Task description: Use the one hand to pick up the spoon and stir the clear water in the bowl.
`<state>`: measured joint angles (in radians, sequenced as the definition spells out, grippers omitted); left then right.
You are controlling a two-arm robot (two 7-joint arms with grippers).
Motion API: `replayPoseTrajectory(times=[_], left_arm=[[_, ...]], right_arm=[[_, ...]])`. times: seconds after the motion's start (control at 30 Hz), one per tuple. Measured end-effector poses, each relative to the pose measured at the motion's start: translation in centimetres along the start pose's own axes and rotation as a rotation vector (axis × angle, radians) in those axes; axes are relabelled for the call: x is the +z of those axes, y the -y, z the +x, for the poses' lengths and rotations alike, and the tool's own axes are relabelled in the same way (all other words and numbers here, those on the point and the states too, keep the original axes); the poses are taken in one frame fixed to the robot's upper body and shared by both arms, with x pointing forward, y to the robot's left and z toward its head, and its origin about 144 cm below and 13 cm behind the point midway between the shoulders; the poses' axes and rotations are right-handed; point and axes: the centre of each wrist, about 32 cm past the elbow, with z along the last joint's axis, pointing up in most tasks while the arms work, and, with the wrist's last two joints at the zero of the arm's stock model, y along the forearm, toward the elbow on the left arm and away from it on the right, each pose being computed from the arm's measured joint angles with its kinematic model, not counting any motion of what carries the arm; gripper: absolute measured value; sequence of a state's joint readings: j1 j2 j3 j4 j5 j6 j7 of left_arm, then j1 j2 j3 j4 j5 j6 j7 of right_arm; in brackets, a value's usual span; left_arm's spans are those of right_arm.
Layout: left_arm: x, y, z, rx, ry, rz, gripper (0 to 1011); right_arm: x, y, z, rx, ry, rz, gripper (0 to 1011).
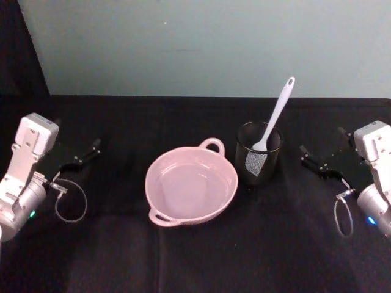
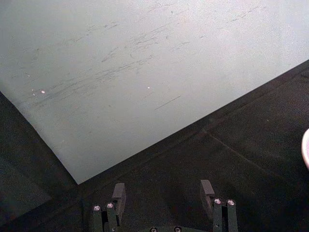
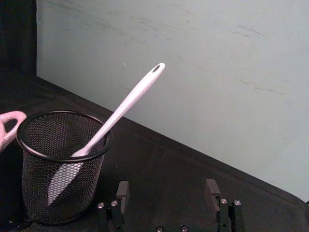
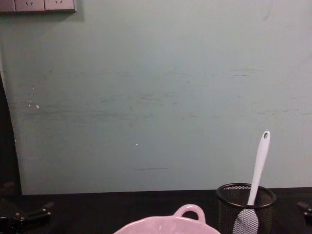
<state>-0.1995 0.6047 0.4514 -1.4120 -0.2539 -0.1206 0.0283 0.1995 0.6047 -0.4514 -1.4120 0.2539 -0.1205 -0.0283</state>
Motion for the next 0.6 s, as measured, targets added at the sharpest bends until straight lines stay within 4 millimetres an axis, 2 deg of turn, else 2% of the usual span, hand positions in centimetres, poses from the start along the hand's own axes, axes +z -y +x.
replayPoseTrajectory(times=[0.6], left_arm=[[0.00, 0.00, 0.00, 0.000, 0.000, 0.000, 1011]], right_arm=[[0.00, 0.00, 0.00, 0.000, 0.000, 0.000, 1003]])
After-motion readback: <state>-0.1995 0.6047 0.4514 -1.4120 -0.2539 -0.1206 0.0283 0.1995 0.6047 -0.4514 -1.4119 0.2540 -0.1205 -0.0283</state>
